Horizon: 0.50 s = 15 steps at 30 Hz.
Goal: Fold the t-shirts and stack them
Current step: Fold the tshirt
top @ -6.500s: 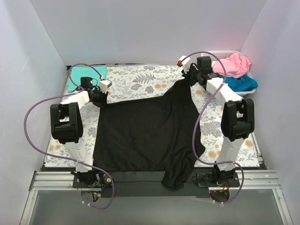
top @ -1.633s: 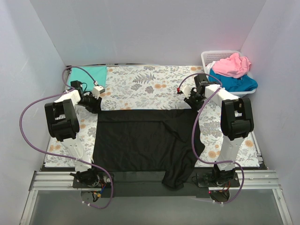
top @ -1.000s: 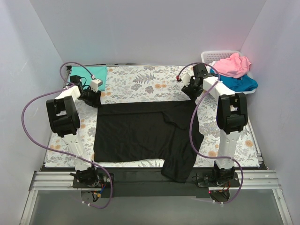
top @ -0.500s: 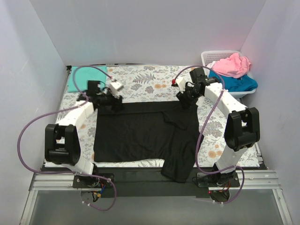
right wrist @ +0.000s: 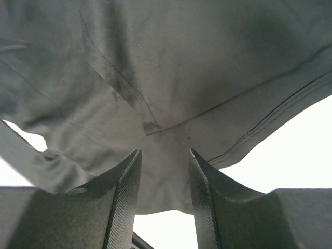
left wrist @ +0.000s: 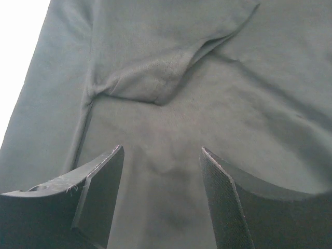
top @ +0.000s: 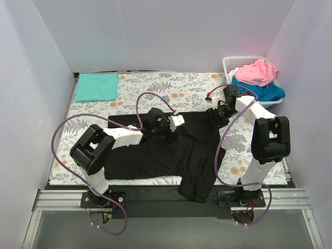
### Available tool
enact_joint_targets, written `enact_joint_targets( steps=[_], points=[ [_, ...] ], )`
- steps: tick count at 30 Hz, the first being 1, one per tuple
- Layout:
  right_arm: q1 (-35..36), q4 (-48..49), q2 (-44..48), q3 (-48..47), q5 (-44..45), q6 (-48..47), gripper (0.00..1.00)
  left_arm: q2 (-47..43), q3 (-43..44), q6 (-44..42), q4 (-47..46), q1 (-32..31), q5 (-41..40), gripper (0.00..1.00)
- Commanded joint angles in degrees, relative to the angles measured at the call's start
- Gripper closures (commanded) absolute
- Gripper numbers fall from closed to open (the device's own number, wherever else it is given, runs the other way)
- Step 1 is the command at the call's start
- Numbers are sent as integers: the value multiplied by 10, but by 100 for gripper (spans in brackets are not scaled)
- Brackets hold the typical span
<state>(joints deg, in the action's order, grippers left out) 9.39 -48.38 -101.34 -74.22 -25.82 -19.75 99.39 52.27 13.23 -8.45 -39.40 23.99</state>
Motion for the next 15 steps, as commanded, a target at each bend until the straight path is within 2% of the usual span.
enact_joint_targets(
  steps=[1, 8, 15],
  points=[
    [-10, -5, -18, 14, -56, 49, 52, 20, 27, 4, -57, -18, -44, 41],
    [-14, 9, -57, 19, -77, 76, 49, 63, 50, 0, -76, -54, -63, 41],
    [-14, 14, -80, 20, -72, 88, 48, 98, 78, -5, -90, -60, -76, 43]
  ],
)
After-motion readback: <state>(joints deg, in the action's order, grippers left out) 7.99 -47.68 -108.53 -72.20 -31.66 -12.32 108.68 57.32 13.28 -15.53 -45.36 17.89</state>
